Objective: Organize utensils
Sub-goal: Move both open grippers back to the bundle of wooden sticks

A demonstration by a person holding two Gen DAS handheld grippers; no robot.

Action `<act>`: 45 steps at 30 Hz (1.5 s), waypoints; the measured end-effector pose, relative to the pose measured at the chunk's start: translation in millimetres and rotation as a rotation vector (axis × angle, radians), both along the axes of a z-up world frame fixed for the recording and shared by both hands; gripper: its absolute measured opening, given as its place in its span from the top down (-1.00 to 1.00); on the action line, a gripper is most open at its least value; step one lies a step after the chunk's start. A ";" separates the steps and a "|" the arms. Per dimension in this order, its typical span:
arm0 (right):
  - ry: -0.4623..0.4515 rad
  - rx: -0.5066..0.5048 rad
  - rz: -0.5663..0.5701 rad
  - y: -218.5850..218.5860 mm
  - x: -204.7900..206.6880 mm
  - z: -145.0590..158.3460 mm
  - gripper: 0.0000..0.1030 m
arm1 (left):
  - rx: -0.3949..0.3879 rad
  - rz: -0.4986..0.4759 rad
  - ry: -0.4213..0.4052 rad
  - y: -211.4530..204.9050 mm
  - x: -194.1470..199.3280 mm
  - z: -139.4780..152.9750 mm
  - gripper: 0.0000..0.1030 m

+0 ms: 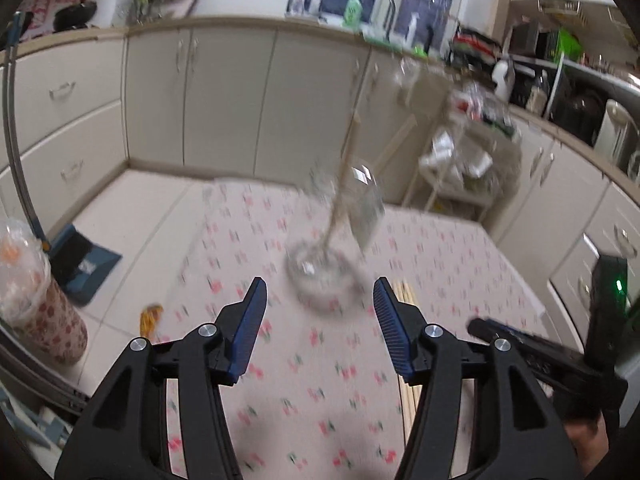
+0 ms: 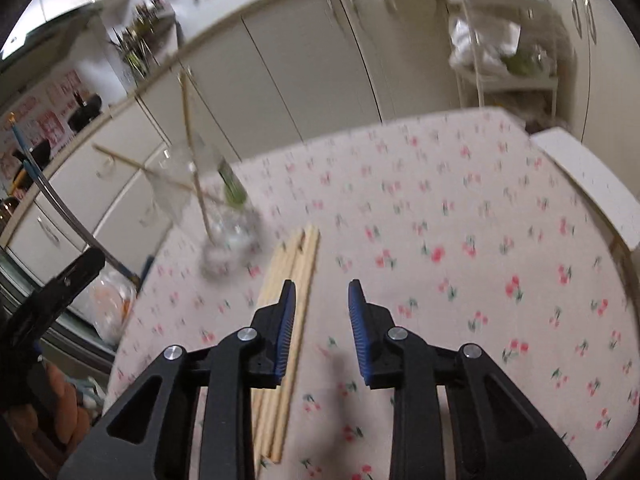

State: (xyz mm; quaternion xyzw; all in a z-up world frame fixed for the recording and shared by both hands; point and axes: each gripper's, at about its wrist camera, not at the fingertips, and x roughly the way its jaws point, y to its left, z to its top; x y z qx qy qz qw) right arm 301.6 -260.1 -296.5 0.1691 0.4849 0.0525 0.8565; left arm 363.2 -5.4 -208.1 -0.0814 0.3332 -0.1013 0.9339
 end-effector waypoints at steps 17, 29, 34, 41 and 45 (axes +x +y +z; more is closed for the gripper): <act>0.089 -0.210 0.103 25.7 21.2 -24.0 0.49 | 0.061 -0.127 0.234 -64.4 25.6 -55.4 -0.02; 0.079 -0.125 0.093 10.0 23.1 -20.1 0.50 | 0.107 -0.100 0.293 -85.0 63.2 -65.7 -0.02; 0.080 -0.120 0.093 12.2 29.5 -22.0 0.50 | 0.146 -0.095 0.301 -86.1 72.2 -66.9 -0.02; 0.077 -0.131 0.107 18.0 38.6 -23.9 0.50 | 0.106 -0.110 0.297 -84.5 74.3 -60.2 -0.02; 0.086 -0.119 0.114 15.3 43.9 -26.1 0.49 | 0.104 -0.126 0.311 -85.3 76.3 -65.0 -0.02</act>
